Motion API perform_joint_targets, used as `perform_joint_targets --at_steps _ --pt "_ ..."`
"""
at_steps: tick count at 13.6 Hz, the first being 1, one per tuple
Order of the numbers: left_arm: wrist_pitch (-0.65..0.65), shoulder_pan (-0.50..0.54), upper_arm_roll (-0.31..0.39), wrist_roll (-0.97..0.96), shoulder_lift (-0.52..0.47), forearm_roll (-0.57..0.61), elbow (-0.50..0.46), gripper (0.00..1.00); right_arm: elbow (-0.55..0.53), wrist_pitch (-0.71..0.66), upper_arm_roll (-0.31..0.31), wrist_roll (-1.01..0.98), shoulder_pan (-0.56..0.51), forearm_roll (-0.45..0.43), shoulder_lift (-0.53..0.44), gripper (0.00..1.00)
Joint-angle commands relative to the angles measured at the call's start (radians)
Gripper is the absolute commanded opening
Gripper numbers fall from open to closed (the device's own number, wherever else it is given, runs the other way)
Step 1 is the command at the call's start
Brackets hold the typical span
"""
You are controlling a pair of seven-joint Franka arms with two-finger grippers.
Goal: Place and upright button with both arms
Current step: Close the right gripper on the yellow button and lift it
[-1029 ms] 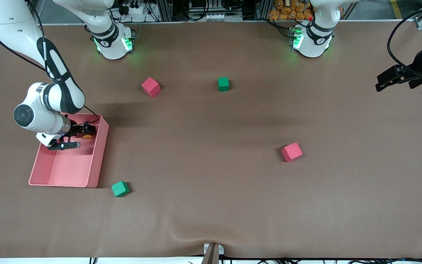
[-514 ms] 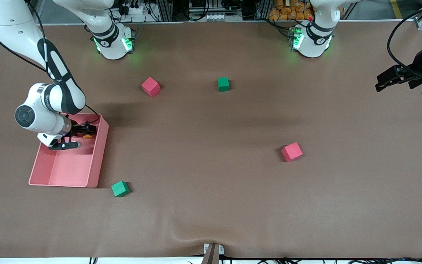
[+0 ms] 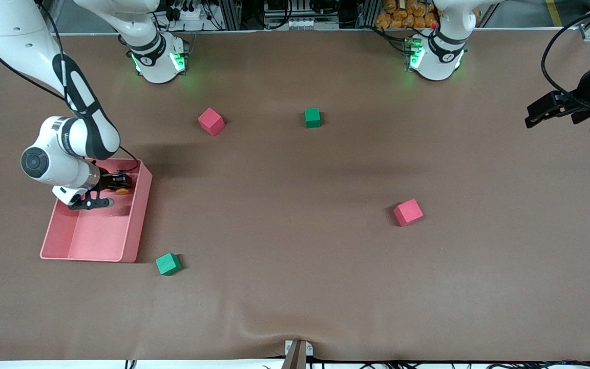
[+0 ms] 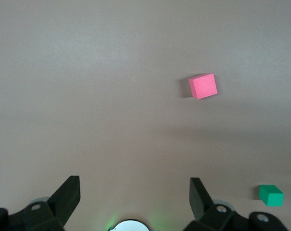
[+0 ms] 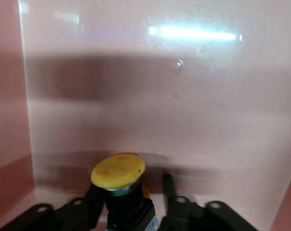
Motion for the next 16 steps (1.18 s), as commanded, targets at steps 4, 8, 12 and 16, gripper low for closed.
perform_joint_targets --at_steps 4,8,12,16 --pt "-0.001 0.014 -0.005 0.009 -0.013 -0.003 -0.008 1.0 0.009 -0.004 0.004 -0.003 -0.006 -0.001 -0.022 0.0" --pt "-0.001 0.022 -0.005 0.011 -0.018 -0.003 -0.008 1.0 0.042 -0.005 0.003 -0.008 -0.017 -0.001 -0.076 0.0" --pt "0.0 0.03 -0.005 0.011 -0.015 -0.003 -0.006 1.0 0.134 -0.12 0.006 -0.009 -0.003 -0.002 -0.145 0.0" --pt "0.0 0.03 -0.005 0.008 -0.015 -0.003 -0.006 1.0 0.384 -0.408 0.007 0.001 0.142 -0.002 -0.133 0.0"
